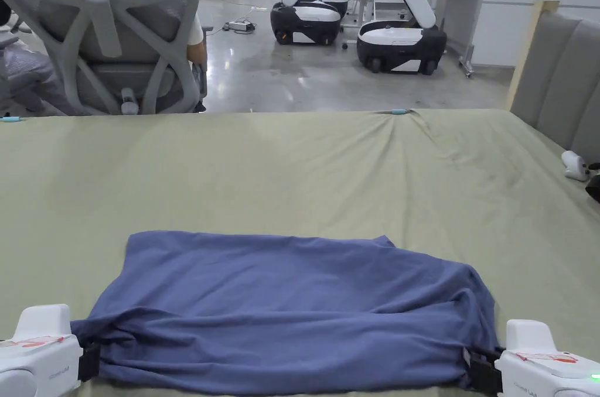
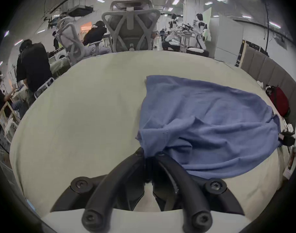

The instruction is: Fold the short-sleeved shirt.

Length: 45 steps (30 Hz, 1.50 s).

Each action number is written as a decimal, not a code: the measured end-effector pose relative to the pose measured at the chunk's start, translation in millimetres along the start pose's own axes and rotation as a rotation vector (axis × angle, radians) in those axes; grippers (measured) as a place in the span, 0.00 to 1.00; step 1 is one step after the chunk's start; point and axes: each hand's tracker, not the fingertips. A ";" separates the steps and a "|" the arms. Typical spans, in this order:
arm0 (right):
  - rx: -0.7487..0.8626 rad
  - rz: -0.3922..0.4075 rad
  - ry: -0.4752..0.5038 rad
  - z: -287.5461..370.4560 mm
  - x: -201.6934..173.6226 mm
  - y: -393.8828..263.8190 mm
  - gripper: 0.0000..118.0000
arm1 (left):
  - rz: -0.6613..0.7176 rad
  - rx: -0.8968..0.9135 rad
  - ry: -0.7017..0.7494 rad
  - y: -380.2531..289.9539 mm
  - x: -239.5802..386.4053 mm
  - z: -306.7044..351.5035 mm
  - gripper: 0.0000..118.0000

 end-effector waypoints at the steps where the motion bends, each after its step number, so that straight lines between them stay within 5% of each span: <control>1: -0.004 -0.014 0.018 -0.6 -0.2 -1.2 0.05 | 0.008 -0.005 -0.005 -2.2 -0.7 1.2 0.03; 15: 0.139 0.067 -0.017 130.6 -3.1 12.1 0.02 | 0.121 0.035 -0.127 -20.9 -37.2 96.4 0.03; 23: 0.001 0.077 -0.042 89.2 -7.9 -56.4 0.03 | 0.217 -0.085 -0.135 -98.5 -50.9 71.2 0.04; 24: 0.010 0.077 -0.035 87.4 -7.3 -59.4 0.06 | 0.219 -0.053 -0.145 -101.5 -52.2 74.6 0.07; 25: 0.042 0.055 -0.022 93.4 -7.9 -58.1 0.25 | 0.239 -0.023 -0.147 -100.7 -53.8 81.5 0.22; 27: 0.138 0.024 0.021 113.0 -10.5 -49.6 0.80 | 0.255 0.072 -0.133 -92.1 -52.9 103.8 0.64; 28: 0.174 0.030 0.029 122.3 -13.5 -42.5 0.98 | 0.240 0.124 -0.118 -86.4 -49.4 113.7 0.85; 30: 0.290 0.062 0.042 141.4 -29.3 -27.1 1.00 | 0.169 0.256 -0.065 -69.4 -33.1 135.1 0.91; 37: 0.522 0.095 0.054 163.9 -101.2 1.5 0.93 | -0.002 0.466 -0.046 -35.1 36.1 154.6 0.86; 39: 0.516 0.110 0.056 158.9 -111.1 -0.2 0.60 | -0.054 0.467 -0.012 -38.2 46.1 145.7 0.63; 40: 0.512 0.120 0.048 155.1 -114.4 -1.0 0.21 | -0.078 0.457 0.004 -39.1 50.0 142.2 0.34; 41: 0.509 0.131 0.034 152.0 -117.1 -2.7 0.00 | -0.100 0.433 0.005 -39.5 52.6 137.9 0.16; 45: 0.484 0.162 0.048 145.7 -116.2 0.1 0.00 | -0.110 0.374 -0.028 -33.0 45.5 120.6 0.00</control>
